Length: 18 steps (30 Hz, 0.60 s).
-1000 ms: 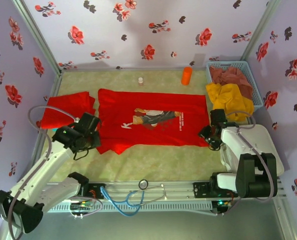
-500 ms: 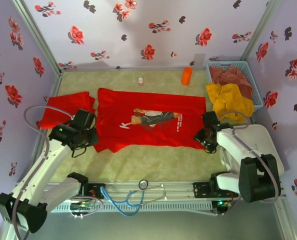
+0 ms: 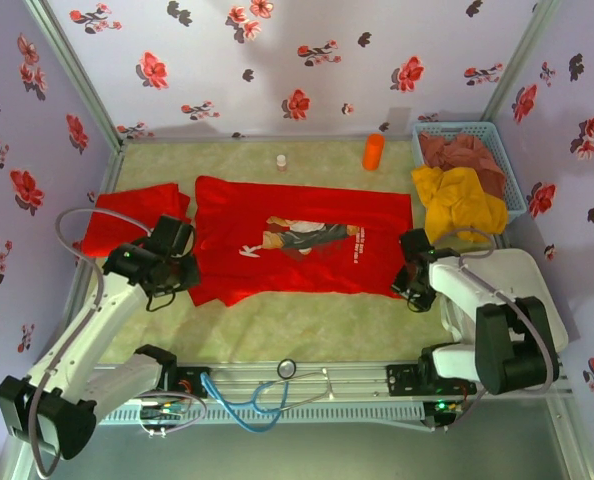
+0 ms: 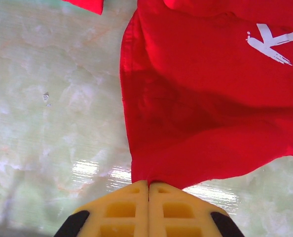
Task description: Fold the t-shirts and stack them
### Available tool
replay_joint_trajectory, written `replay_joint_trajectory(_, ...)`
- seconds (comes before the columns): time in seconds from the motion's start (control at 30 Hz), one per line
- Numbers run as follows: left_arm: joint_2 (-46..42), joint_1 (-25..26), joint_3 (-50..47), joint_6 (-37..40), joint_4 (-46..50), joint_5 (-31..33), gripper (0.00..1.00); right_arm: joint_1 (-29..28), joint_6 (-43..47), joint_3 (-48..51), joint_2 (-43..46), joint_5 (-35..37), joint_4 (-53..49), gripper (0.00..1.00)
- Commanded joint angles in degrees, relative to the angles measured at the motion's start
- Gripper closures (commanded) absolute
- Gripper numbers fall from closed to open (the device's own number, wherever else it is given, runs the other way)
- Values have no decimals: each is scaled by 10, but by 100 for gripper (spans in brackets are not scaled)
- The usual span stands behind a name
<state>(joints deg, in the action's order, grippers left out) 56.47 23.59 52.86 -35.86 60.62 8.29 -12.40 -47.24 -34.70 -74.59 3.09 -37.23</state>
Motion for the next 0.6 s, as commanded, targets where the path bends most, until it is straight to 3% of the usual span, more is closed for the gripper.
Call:
replay_joint_trajectory(0.0,4,-5,8,11,-8,-13,100,-5,-14,9,-15,10,27,58)
replay_joint_trajectory(0.07,6,-5,6,11,-13,-14,100,-5,-12,6,-20,12,32,62)
replay_joint_trajectory(0.2,11,-5,16,20,-9,-14,100,-4,0,-6,-14,19,32,84)
replay_joint_trajectory(0.37,31,-4,66,38,6,-20,100,-4,29,-41,-17,7,20,100)
replay_joint_trajectory(0.57,78,-5,138,63,20,-18,100,1,52,-87,-20,-3,-11,100)
